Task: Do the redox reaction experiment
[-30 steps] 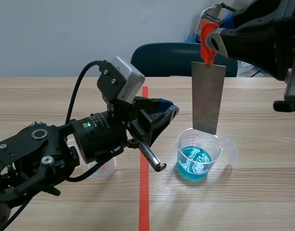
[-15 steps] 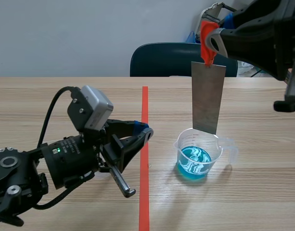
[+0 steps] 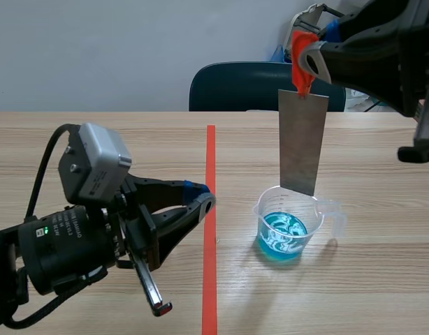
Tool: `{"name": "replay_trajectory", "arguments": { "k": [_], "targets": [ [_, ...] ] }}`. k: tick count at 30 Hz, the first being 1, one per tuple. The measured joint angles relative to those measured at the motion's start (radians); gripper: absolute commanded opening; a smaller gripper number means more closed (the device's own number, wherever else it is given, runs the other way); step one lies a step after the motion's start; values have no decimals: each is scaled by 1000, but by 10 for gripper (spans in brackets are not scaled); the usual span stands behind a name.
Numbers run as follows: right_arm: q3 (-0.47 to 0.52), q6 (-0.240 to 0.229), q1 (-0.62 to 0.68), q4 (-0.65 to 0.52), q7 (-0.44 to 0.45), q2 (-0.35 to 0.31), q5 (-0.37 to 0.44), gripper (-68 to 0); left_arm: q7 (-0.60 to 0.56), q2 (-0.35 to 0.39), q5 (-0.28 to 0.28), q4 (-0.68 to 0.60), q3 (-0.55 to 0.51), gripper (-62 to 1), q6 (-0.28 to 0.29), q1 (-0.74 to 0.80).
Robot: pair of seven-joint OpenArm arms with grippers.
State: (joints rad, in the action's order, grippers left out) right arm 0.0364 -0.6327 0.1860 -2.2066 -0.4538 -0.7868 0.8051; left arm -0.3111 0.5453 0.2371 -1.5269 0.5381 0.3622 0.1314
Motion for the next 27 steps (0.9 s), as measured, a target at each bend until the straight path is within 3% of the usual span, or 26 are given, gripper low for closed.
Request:
{"name": "replay_trajectory", "arguments": {
  "k": [3, 5, 8, 11, 12, 27],
  "targets": [
    [0, 0, 0, 0, 0, 0, 0, -669, 0, 0, -1, 0, 0, -472, 4, 4],
    [0, 0, 0, 0, 0, 0, 0, -669, 0, 0, -1, 0, 0, -407, 19, 4],
    [0, 0, 0, 0, 0, 0, 0, -669, 0, 0, -1, 0, 0, -256, 34, 4],
    [0, 0, 0, 0, 0, 0, 0, -669, -17, 0, -5, 0, 0, -13, 43, 4],
    [0, 0, 0, 0, 0, 0, 0, -669, -28, 0, -8, 0, 0, 14, 54, 4],
    [0, 0, 0, 0, 1, 0, 0, -669, -23, 0, -9, 0, 0, 14, 54, 4]
  ]
}}
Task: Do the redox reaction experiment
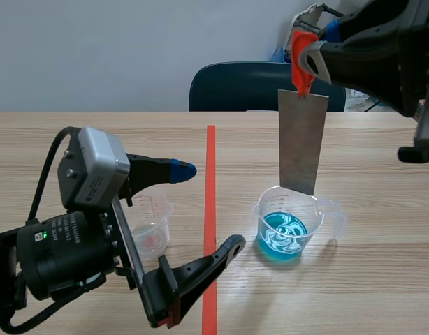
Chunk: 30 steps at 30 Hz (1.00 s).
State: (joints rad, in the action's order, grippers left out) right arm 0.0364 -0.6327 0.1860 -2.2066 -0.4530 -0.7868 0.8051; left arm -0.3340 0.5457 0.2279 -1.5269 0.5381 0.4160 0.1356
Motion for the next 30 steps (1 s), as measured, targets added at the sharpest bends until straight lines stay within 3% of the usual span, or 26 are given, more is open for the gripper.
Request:
{"name": "replay_trajectory", "arguments": {
  "k": [20, 23, 30],
  "targets": [
    [0, 0, 0, 0, 0, 0, 0, -669, 11, 0, -2, 0, 0, 14, 0, 0],
    [0, 0, 0, 0, 0, 0, 0, -669, 11, 0, -50, 0, 0, 14, 0, 0],
    [0, 0, 0, 0, 0, 0, 0, -669, 11, 0, -52, 0, 0, 14, 0, 0]
  ]
}}
